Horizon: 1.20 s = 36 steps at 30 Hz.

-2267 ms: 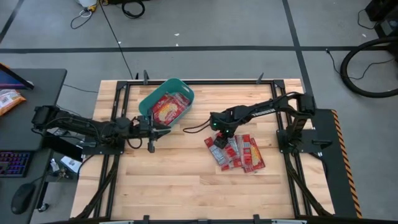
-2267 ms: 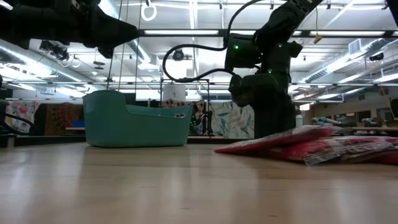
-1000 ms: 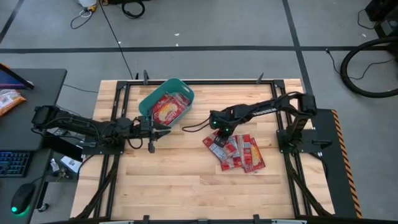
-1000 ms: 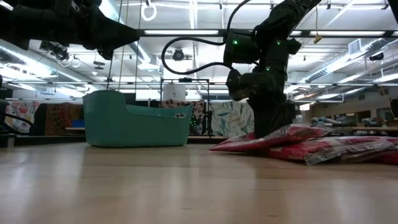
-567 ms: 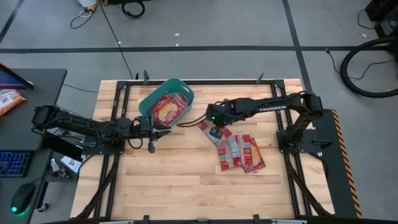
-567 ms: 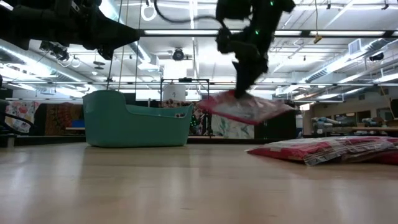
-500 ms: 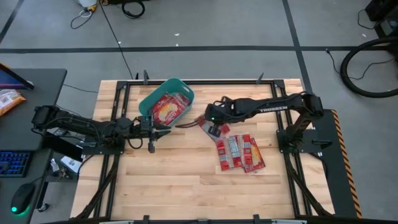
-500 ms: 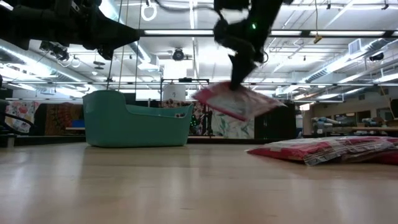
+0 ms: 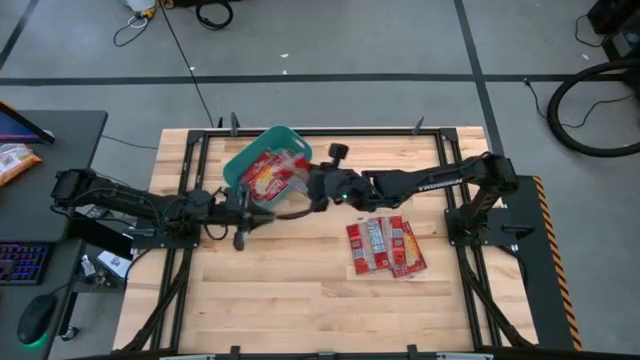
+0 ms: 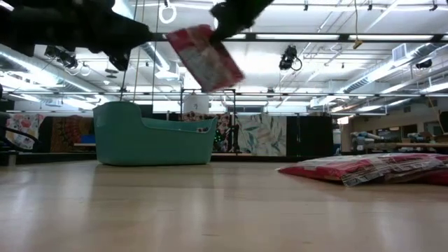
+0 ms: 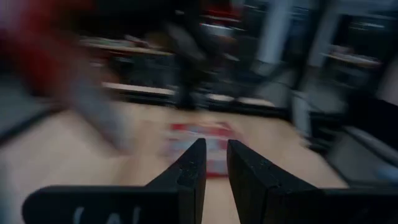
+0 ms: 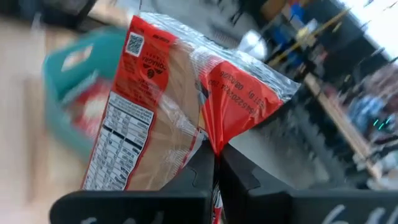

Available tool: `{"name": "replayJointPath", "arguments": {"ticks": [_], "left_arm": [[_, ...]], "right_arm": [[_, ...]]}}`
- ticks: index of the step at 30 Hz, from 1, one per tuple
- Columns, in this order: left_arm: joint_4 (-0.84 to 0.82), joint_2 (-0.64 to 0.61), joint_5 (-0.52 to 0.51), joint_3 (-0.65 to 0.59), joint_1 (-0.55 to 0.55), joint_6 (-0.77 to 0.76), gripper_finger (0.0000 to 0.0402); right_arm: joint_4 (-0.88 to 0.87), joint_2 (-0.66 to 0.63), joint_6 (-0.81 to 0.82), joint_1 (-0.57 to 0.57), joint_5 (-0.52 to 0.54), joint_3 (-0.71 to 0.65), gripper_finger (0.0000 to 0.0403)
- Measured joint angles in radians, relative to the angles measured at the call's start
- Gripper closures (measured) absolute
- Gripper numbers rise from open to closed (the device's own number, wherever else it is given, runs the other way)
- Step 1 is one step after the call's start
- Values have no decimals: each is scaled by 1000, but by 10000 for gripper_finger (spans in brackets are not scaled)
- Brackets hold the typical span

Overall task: Sort popcorn bags into baskets
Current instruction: Put the red popcorn bag into the blue bin

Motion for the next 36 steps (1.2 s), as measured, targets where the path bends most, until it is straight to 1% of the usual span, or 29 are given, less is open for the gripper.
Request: {"name": "replayJointPath", "arguments": {"ticks": [2,3,4,6,9,12,15,19,21,24,26,28,30,34,36], "left_arm": [[-13,0,95,0,-18,-2,333],[-21,0,130,0,-29,8,333],[-28,-2,145,0,-39,18,333],[-26,-18,139,0,-52,44,333],[-33,-79,63,1,-55,63,333],[-145,-150,42,2,-65,64,333],[-255,-199,46,0,-75,65,333],[-304,-235,43,0,-79,66,333],[-321,-248,-1,0,-79,62,333],[-387,-259,-158,1,-79,42,333],[-431,-257,-262,1,-78,37,333],[-449,-257,-337,0,-78,28,333],[-450,-257,-373,0,-77,16,333],[-455,-273,-374,0,-79,13,334],[-487,-289,-368,0,-79,8,334]], "right_arm": [[91,28,-71,-14,-26,1,386],[138,45,-103,-22,-37,1,386],[175,65,-132,-30,-50,1,386],[249,104,-200,-45,-46,0,386],[352,157,-321,-65,-20,0,386],[467,193,-438,-82,-14,0,386],[571,220,-521,-100,-71,0,386],[639,262,-604,-129,-138,0,386],[624,286,-617,-142,-147,21,386],[574,331,-636,-155,-139,88,386],[567,364,-689,-158,-139,137,386],[569,399,-736,-158,-140,194,386],[571,432,-767,-164,-139,248,386],[569,497,-822,-182,-136,329,386],[566,524,-846,-190,-135,356,382]]}}
